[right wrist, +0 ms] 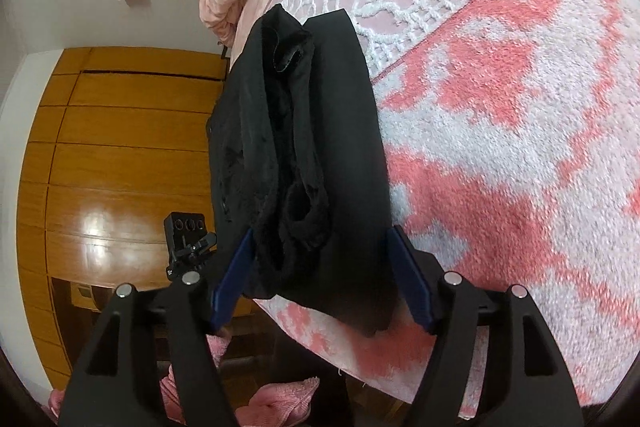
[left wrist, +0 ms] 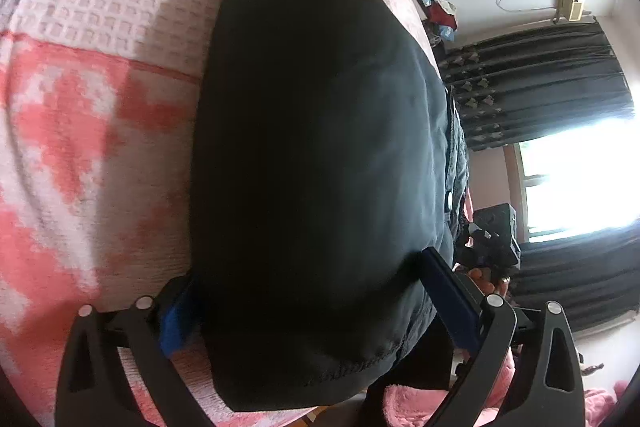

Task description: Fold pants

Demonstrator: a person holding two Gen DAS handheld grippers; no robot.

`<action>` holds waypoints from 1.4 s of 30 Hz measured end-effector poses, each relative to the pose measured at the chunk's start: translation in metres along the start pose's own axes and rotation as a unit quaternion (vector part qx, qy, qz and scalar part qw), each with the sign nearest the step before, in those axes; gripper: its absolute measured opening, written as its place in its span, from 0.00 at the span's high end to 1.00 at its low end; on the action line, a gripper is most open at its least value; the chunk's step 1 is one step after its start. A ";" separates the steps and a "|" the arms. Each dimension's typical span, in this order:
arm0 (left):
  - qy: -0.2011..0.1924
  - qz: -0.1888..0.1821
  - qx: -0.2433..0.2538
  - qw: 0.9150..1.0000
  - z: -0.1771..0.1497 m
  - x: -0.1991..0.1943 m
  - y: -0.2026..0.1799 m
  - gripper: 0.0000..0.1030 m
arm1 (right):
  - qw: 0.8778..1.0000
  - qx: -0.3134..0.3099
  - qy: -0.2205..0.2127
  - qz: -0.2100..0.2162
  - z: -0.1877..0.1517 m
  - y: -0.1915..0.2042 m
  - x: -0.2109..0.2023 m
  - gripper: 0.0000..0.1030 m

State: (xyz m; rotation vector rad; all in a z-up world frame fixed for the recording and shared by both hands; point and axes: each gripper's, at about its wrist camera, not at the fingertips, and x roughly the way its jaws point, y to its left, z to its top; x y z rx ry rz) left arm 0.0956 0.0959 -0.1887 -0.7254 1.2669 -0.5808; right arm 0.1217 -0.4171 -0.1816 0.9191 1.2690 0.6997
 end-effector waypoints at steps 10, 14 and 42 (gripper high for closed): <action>0.012 -0.015 -0.017 1.000 0.001 0.015 -0.003 0.04 | 1.000 0.008 0.022 0.014 0.011 -0.004 0.019 0.28; 0.023 -0.023 -0.026 0.999 0.005 0.025 -0.002 0.04 | 0.999 0.011 0.029 0.026 0.019 -0.007 0.026 0.28; -0.041 -0.031 -0.020 0.998 -0.015 0.001 -0.037 0.55 | 0.997 -0.069 -0.014 0.005 -0.010 0.043 0.020 0.63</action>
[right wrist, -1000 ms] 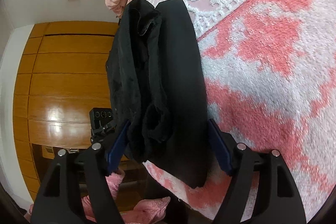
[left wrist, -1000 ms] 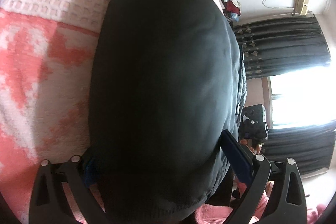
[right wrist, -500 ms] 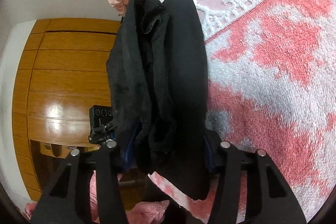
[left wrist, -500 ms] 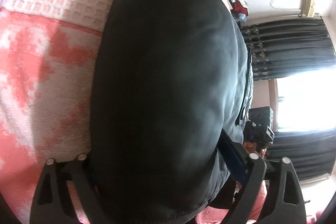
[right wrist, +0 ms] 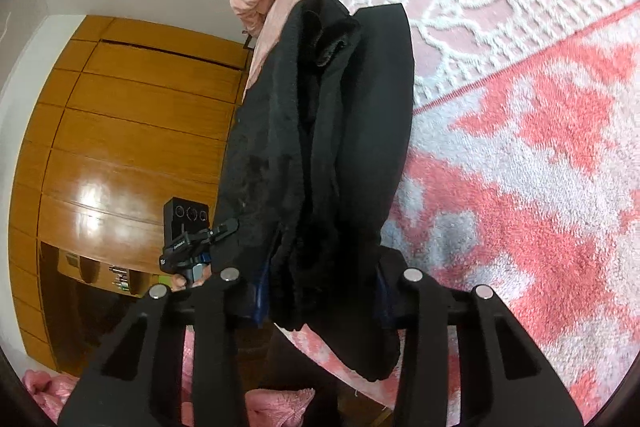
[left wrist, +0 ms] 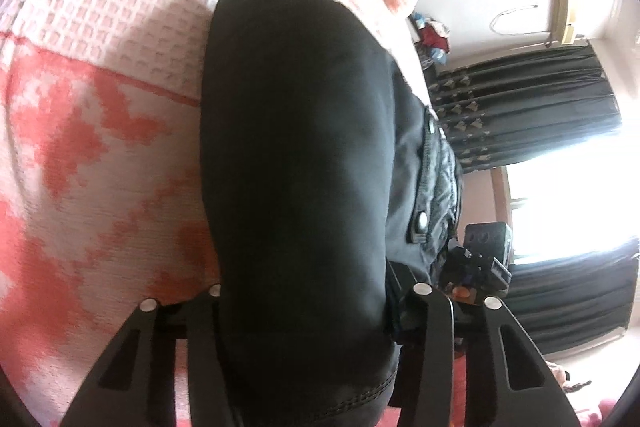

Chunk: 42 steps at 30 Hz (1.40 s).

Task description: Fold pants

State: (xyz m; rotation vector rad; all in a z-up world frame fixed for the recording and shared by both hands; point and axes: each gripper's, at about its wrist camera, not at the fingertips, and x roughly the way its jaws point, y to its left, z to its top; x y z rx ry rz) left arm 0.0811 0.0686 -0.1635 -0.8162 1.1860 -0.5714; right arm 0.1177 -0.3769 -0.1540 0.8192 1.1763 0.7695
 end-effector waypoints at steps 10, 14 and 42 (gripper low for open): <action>-0.021 -0.020 0.030 0.999 0.010 0.007 -0.025 0.55 | 0.999 -0.027 -0.025 -0.016 -0.015 0.021 -0.033 0.64; -0.032 -0.020 0.046 0.998 0.025 0.007 -0.040 0.55 | 0.998 -0.047 -0.033 -0.024 -0.005 0.034 -0.040 0.64; -0.104 0.067 0.048 0.991 0.129 0.039 0.012 0.39 | 0.997 -0.008 -0.025 -0.076 0.165 -0.020 0.040 0.55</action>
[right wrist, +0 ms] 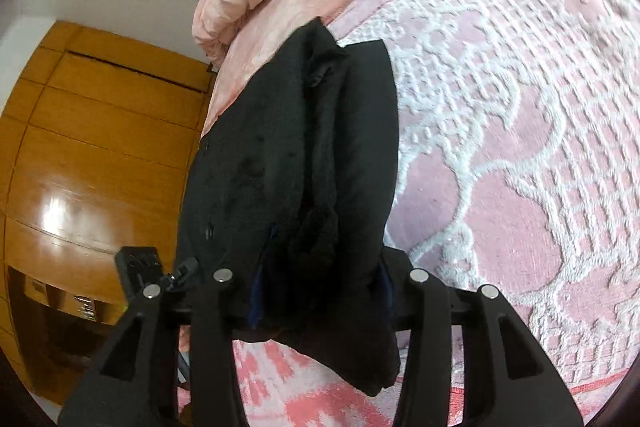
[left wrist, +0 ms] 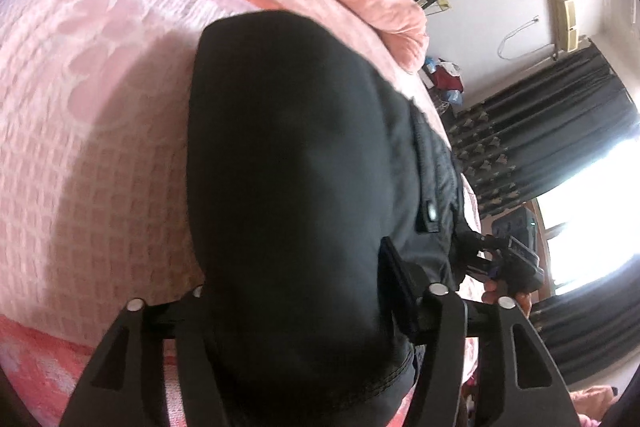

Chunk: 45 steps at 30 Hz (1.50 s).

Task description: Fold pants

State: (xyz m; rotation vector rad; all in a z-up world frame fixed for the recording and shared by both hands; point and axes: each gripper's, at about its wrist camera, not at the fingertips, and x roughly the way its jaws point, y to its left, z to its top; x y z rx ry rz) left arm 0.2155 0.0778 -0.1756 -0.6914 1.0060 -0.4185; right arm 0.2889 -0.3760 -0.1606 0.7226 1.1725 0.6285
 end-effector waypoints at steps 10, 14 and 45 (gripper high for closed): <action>0.000 0.068 0.019 0.997 -0.002 -0.007 -0.002 0.17 | 0.999 0.016 -0.028 -0.015 -0.023 -0.019 -0.029 0.35; -0.017 0.093 0.016 0.995 -0.011 -0.025 0.000 0.12 | 0.999 0.025 -0.041 -0.014 -0.035 -0.025 -0.039 0.35; -0.027 0.268 0.121 0.956 -0.130 -0.097 -0.101 0.06 | 0.943 -0.147 -0.107 -0.279 -0.185 0.113 -0.068 0.03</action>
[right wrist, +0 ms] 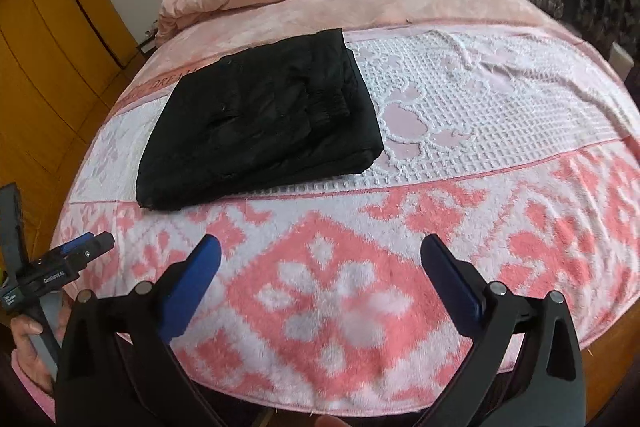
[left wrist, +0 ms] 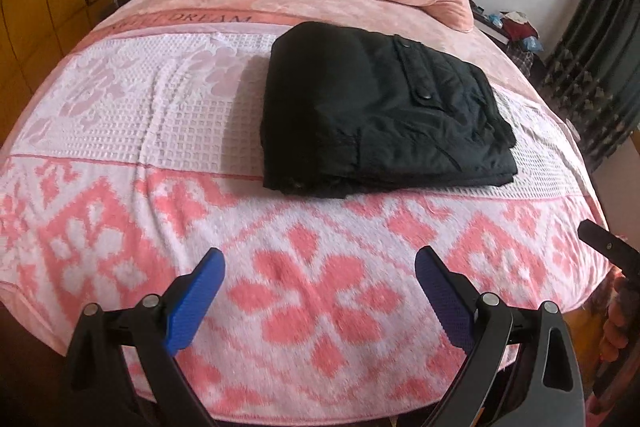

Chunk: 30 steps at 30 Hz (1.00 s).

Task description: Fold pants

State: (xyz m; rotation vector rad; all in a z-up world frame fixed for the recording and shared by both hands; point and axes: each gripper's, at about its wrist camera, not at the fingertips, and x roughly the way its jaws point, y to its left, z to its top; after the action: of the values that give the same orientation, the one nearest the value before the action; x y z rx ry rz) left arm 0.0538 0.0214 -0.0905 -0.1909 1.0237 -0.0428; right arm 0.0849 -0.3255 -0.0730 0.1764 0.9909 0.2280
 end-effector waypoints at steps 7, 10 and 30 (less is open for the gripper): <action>-0.020 0.010 0.006 1.000 -0.005 -0.028 -0.009 0.04 | 0.999 -0.022 -0.012 -0.021 -0.007 0.017 -0.026 0.03; -0.033 0.019 0.004 0.999 -0.005 -0.040 -0.011 0.04 | 0.999 -0.024 -0.016 -0.027 -0.009 0.022 -0.037 0.03; -0.111 0.035 0.029 0.993 -0.003 -0.109 -0.036 0.04 | 0.997 -0.030 -0.041 -0.066 -0.011 0.031 -0.071 0.03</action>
State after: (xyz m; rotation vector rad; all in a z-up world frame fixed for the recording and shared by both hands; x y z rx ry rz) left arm -0.0038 -0.0005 0.0064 -0.1041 0.8059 0.0115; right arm 0.0348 -0.3146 -0.0136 0.0649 0.9083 0.1285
